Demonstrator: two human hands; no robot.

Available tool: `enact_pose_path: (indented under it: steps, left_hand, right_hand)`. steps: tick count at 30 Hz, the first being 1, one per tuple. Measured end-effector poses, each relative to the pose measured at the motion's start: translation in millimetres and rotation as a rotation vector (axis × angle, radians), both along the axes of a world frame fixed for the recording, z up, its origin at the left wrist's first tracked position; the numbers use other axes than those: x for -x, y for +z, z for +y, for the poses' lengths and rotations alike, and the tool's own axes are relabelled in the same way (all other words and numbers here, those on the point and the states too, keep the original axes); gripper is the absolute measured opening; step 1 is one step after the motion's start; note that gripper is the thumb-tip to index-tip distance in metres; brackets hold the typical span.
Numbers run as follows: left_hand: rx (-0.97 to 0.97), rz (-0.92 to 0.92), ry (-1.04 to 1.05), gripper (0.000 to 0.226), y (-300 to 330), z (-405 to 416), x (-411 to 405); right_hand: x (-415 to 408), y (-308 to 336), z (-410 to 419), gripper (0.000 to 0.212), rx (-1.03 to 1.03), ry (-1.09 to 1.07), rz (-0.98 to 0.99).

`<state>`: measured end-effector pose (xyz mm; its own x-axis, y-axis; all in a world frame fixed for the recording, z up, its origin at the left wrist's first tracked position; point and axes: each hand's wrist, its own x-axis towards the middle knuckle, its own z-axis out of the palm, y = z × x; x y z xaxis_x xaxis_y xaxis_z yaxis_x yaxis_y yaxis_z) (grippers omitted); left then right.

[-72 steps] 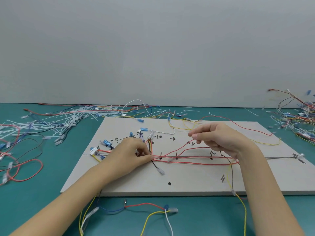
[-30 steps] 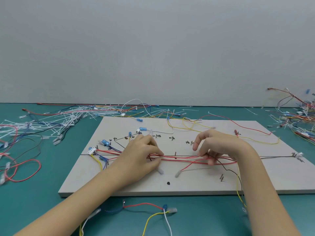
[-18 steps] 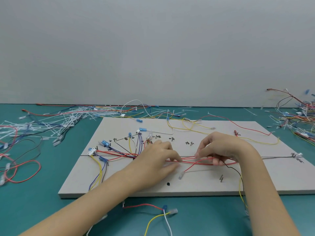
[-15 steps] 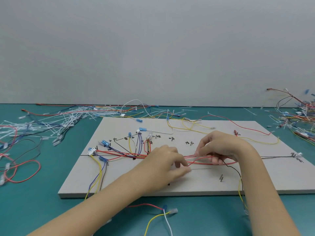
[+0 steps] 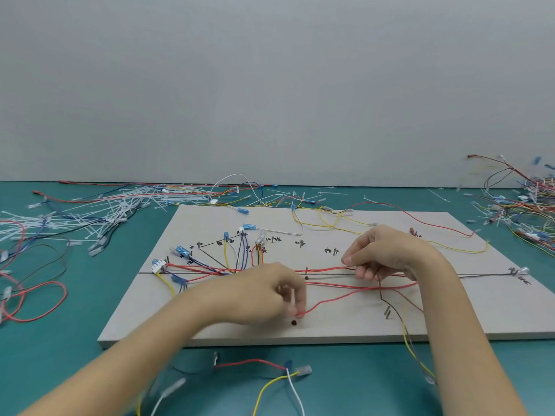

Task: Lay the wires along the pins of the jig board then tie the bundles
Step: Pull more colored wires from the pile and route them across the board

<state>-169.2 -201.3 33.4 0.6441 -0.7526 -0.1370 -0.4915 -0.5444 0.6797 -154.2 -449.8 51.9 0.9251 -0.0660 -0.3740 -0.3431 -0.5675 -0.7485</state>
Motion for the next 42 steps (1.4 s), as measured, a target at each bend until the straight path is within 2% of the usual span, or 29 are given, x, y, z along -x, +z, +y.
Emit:
enact_pose_path:
  steps: [5,9,12,14,15,17,20,23,25,31,35,42]
  left_hand:
    - [-0.240,0.295,-0.126,0.020,30.1,47.9,-15.8]
    - [-0.494,0.332,-0.119,0.015,46.5,79.4,-26.1]
    - [-0.579,0.330,-0.056,0.015,52.4,89.7,-29.9]
    - [-0.598,0.305,-0.021,0.008,53.7,87.9,-28.9]
    - [-0.598,0.277,-0.006,0.005,53.8,85.2,-27.9]
    - [-0.550,0.185,0.030,0.012,51.0,77.8,-28.8]
    - [-0.281,-0.049,0.150,0.019,37.7,55.5,-33.3]
    - [0.052,-0.234,0.244,0.006,15.1,20.9,-28.1]
    - [0.129,-0.368,0.199,0.014,1.2,-1.3,-22.7]
    - [-0.160,-0.786,0.095,0.035,-30.2,-30.8,-12.6]
    - [-0.179,-0.846,0.117,0.037,-32.7,-29.9,-6.3]
    - [-0.297,-0.857,0.136,0.038,-37.3,-31.1,-4.4]
  right_hand:
    - [2.2,1.5,-1.2,0.009,0.025,0.018,0.019]
    - [2.6,1.8,-2.7,0.010,0.049,0.026,0.016]
    - [2.7,1.7,-1.9,0.006,0.062,0.034,0.017]
    - [3.5,2.2,-1.7,0.006,0.069,0.042,0.018]
    - [3.9,2.6,-1.1,0.006,0.071,0.049,0.021]
    - [4.5,2.9,0.1,0.007,0.078,0.061,0.031]
    - [4.7,3.2,1.2,0.011,0.106,0.065,0.047]
    - [5.3,3.9,2.1,0.012,0.111,0.064,0.041]
    - [5.1,3.9,2.3,0.013,0.110,0.048,0.020]
    - [0.0,-1.1,8.2,0.008,0.093,-0.032,-0.055]
    - [-8.7,-8.8,19.6,0.009,0.131,-0.148,-0.117]
    - [-20.0,-13.7,26.7,0.012,-0.013,-0.332,-0.128]
